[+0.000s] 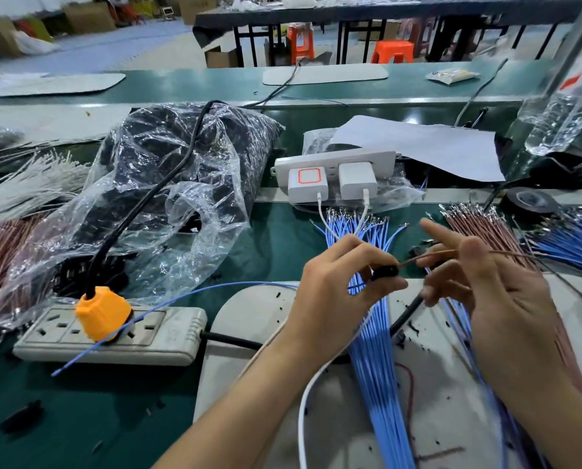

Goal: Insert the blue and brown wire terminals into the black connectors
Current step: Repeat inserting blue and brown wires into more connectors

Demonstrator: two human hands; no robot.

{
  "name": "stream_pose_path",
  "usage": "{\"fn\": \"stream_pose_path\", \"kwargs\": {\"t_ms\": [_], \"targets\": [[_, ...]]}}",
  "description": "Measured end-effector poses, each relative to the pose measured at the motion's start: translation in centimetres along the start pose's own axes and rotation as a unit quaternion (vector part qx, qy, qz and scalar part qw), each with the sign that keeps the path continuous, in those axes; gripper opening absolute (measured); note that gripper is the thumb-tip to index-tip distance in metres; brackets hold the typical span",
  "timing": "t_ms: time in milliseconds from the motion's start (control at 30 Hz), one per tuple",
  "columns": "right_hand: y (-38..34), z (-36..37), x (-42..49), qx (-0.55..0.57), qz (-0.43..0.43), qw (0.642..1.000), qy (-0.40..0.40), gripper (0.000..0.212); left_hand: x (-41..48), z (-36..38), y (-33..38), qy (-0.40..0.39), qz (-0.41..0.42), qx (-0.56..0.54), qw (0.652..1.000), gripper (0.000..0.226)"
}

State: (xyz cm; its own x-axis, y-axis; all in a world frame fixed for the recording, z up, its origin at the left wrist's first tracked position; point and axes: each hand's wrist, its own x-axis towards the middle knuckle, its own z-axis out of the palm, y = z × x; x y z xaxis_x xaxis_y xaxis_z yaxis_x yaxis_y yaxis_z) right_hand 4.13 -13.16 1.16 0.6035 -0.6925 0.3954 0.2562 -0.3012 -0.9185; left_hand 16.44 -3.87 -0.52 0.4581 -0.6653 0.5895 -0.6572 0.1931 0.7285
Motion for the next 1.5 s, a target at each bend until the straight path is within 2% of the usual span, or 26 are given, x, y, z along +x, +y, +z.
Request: {"fn": "stream_pose_path", "kwargs": {"t_ms": [67, 200, 300, 433, 567, 700, 767, 867, 1000, 1133, 1233, 1300, 1367, 1433, 1500], "targets": [[-0.2, 0.0, 0.1, -0.003, 0.001, 1.000, 0.017, 0.032, 0.0, -0.1, 0.0, -0.005, 0.006, 0.003, 1.000, 0.017], [-0.4, 0.2, -0.1, -0.091, -0.047, 0.994, -0.021, 0.024, 0.0, -0.1, -0.1, -0.007, 0.005, -0.001, 1.000, 0.017], [-0.6, 0.2, -0.1, -0.100, -0.067, 0.993, 0.010, 0.019, 0.2, -0.3, -0.2, 0.007, -0.009, -0.012, 1.000, 0.017], [-0.7, 0.1, -0.3, -0.078, -0.068, 0.994, 0.038, 0.013, 0.1, -0.3, 0.0, -0.006, -0.002, -0.005, 1.000, 0.017], [-0.4, 0.2, -0.3, -0.154, -0.049, 0.987, -0.002, 0.012, 0.1, -0.3, 0.0, -0.014, 0.008, -0.010, 1.000, 0.016], [-0.4, 0.3, -0.3, -0.123, -0.018, 0.992, -0.018, 0.016, 0.1, -0.2, -0.1, -0.014, -0.027, -0.042, 0.999, 0.012], [-0.6, 0.2, -0.2, -0.079, 0.004, 0.996, -0.037, 0.020, 0.4, -0.2, 0.0, -0.007, -0.114, -0.153, 0.982, 0.013], [-0.2, 0.3, -0.1, -0.134, 0.033, 0.985, -0.100, 0.020, 0.6, -0.3, 0.0, -0.015, -0.203, -0.283, 0.937, 0.021], [0.4, 0.4, -0.2, -0.173, 0.040, 0.977, -0.122, 0.012, 0.7, -0.2, -0.1, -0.023, -0.233, -0.310, 0.921, 0.020], [0.3, 0.4, -0.1, -0.115, 0.089, 0.982, -0.120, 0.015, 0.7, -0.2, -0.2, -0.010, -0.235, -0.325, 0.916, 0.014], [0.2, 0.5, 0.0, -0.063, 0.132, 0.979, -0.141, 0.013, 0.7, 0.0, -0.2, 0.004, -0.257, -0.364, 0.895, 0.008], [0.1, 0.1, 0.2, -0.013, 0.195, 0.962, -0.192, 0.015, 0.8, 0.0, -0.4, 0.039, -0.286, -0.425, 0.858, 0.009], [-0.1, -0.2, 0.3, 0.023, 0.255, 0.916, -0.309, 0.016, 1.2, -0.1, -0.6, 0.082, -0.313, -0.504, 0.801, 0.016], [-0.6, -0.6, 0.4, 0.016, 0.287, 0.839, -0.462, 0.010, 1.6, -0.7, -0.8, 0.119, -0.336, -0.560, 0.748, 0.023], [-1.0, -0.9, 0.5, 0.014, 0.320, 0.752, -0.576, 0.009, 1.9, -1.4, -1.1, 0.145, -0.347, -0.593, 0.712, 0.028]]}}
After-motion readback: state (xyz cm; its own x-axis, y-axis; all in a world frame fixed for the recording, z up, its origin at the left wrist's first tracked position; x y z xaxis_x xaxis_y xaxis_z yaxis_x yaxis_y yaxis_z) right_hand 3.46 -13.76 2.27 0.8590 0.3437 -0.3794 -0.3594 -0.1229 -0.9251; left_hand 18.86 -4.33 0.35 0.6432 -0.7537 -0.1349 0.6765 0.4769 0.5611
